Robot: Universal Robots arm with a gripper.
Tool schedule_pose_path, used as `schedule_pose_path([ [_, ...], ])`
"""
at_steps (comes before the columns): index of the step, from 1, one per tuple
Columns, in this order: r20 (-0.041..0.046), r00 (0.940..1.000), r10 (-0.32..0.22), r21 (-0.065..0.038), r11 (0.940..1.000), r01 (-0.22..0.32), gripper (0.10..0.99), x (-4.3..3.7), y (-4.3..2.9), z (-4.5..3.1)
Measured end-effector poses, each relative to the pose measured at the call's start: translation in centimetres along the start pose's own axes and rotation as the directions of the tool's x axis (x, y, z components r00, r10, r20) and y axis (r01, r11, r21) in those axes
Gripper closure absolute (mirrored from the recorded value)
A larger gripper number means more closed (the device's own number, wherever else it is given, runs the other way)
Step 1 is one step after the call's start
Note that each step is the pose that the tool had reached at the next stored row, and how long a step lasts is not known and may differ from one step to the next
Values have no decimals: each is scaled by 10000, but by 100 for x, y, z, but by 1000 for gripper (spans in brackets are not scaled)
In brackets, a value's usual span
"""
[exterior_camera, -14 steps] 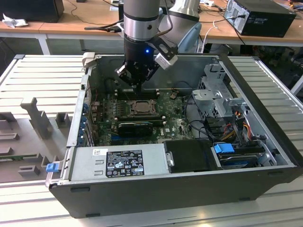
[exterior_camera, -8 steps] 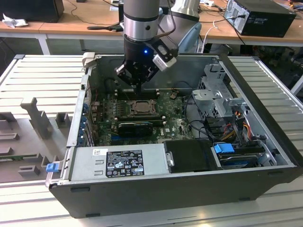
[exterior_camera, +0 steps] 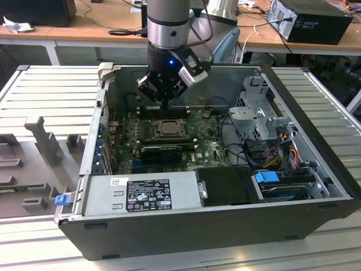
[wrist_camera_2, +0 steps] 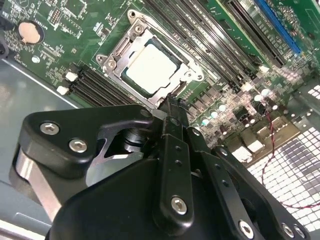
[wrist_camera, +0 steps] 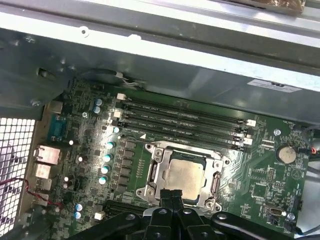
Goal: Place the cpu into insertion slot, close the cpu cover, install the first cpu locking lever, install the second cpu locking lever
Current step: 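Install the first cpu locking lever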
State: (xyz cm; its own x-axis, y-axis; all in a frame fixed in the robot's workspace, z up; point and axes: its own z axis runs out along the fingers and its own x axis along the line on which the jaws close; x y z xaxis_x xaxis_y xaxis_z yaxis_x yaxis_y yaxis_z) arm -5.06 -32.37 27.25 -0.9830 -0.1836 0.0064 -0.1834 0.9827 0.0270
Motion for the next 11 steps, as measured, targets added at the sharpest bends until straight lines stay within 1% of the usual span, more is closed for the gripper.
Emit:
schedule_pose_path([
  [11,1,10000,13,0,10000,-13,980,0,0,0],
])
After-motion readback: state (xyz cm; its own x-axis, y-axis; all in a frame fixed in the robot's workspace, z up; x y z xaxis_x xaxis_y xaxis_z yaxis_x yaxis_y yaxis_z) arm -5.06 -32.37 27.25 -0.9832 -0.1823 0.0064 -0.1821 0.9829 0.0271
